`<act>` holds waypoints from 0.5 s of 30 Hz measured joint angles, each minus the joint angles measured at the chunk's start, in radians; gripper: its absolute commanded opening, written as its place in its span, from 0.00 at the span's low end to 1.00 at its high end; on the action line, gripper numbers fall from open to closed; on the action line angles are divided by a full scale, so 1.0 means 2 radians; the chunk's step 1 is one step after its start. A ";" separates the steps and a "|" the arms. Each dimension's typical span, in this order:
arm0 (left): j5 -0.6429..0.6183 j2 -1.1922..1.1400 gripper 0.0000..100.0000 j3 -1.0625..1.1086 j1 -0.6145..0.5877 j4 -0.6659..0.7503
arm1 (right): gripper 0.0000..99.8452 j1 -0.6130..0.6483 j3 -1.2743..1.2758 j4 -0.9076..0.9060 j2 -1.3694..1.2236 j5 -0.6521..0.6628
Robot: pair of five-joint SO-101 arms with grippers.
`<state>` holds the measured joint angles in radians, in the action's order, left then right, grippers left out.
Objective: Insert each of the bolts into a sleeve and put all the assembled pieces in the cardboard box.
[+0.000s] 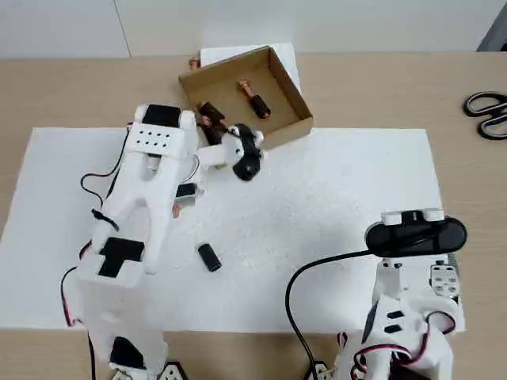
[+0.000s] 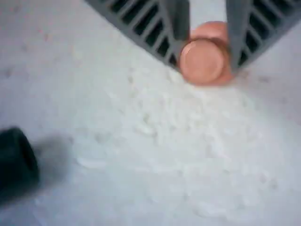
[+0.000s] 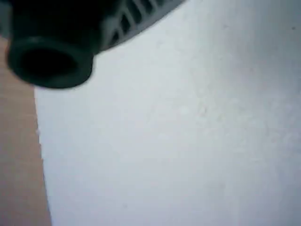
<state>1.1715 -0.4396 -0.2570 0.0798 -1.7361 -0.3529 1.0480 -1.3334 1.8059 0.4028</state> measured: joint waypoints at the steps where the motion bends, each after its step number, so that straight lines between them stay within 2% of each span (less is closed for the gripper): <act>1: 0.021 0.002 0.01 0.004 -0.002 0.000 | 0.01 0.000 0.000 0.000 0.000 0.000; 4: 0.059 0.005 0.01 0.008 -0.006 0.000 | 0.01 0.000 0.000 0.000 0.000 0.000; 9: 0.062 0.006 0.01 0.020 -0.007 0.000 | 0.01 0.000 0.000 0.000 0.000 0.000; 15: 0.068 -0.002 0.01 0.090 -0.026 0.000 | 0.01 0.001 0.000 0.000 0.000 0.000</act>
<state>1.3080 -0.4427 -0.0775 0.0276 -1.7361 -0.3514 1.0480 -1.3334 1.8059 0.4028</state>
